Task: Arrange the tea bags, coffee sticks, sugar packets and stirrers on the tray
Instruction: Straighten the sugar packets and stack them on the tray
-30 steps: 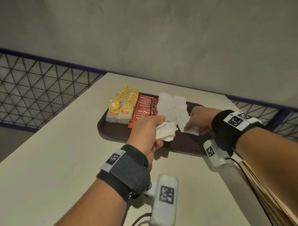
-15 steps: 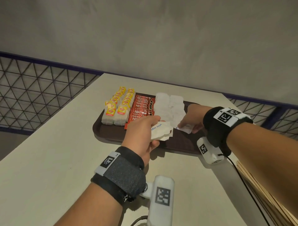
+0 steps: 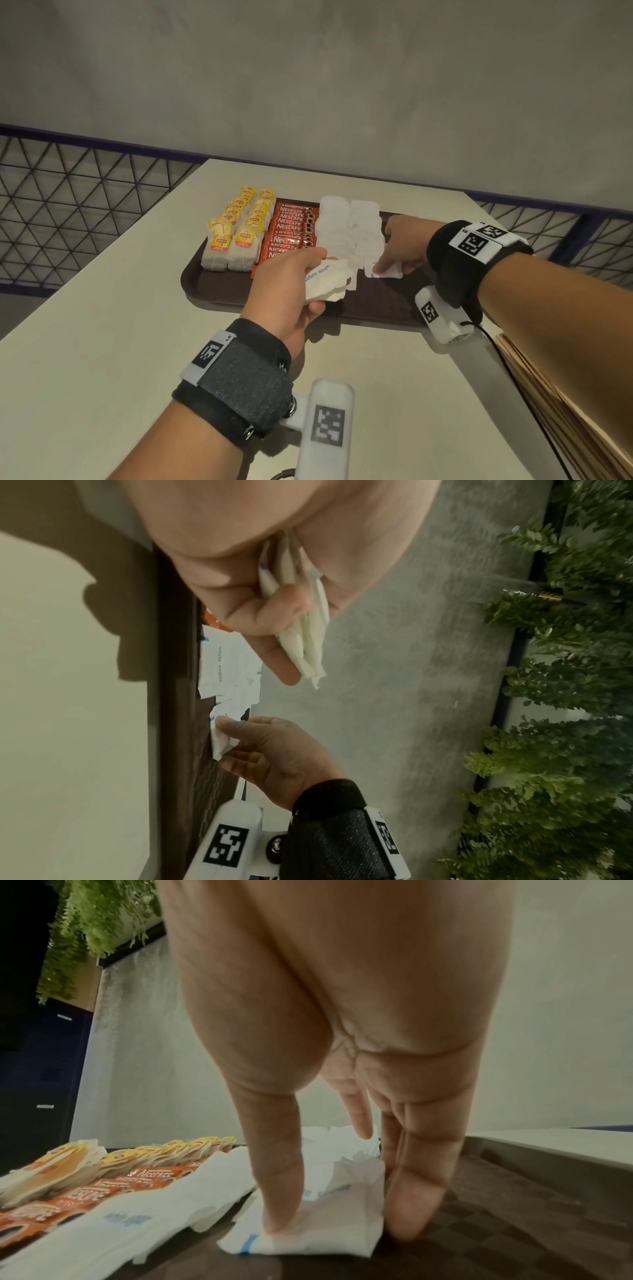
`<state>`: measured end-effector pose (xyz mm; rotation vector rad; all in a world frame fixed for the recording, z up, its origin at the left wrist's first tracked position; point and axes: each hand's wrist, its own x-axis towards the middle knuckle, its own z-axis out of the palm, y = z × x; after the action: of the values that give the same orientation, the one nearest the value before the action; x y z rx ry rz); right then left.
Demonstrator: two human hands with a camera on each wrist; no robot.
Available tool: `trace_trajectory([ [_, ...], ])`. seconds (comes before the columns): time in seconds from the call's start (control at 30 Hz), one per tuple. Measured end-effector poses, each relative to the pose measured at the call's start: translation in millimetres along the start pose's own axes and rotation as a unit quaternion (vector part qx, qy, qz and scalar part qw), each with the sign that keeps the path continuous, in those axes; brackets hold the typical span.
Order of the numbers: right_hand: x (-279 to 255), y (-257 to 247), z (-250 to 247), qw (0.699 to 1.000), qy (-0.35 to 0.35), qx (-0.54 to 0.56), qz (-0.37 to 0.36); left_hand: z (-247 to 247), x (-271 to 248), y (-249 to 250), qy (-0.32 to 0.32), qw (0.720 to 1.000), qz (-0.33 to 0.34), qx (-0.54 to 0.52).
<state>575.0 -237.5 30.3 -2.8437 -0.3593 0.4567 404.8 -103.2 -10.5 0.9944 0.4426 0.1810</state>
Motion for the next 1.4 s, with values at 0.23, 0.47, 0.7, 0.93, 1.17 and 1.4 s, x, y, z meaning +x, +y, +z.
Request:
trace_trajectory([
  [0.23, 1.3, 2.6, 0.4, 1.000, -0.011, 0.001, 0.006, -0.3, 0.3, -0.2, 0.007, 1.000, -0.003, 0.001],
  [0.47, -1.6, 2.8, 0.7, 0.999, -0.018, -0.026, 0.004, -0.7, 0.8, 0.5, 0.007, 1.000, -0.001, 0.002],
  [0.7, 9.0, -2.0, 5.5, 1.000, -0.014, 0.005, -0.014, 1.1, 0.1, 1.8, 0.010, 1.000, 0.004, -0.023],
  [0.93, 23.6, -1.5, 5.9, 1.000, -0.014, 0.002, -0.011, 0.2, 3.9, 2.3, -0.022, 0.998, 0.033, -0.049],
  [1.17, -2.0, 1.8, -21.5, 0.999, 0.028, 0.040, -0.019, -1.3, 3.2, 0.8, -0.045, 0.997, 0.066, 0.003],
  [1.4, -104.3, 17.2, -20.3, 0.878, -0.092, 0.459, -0.096, 0.6, -0.4, -1.2, -0.057, 0.992, 0.079, 0.080],
])
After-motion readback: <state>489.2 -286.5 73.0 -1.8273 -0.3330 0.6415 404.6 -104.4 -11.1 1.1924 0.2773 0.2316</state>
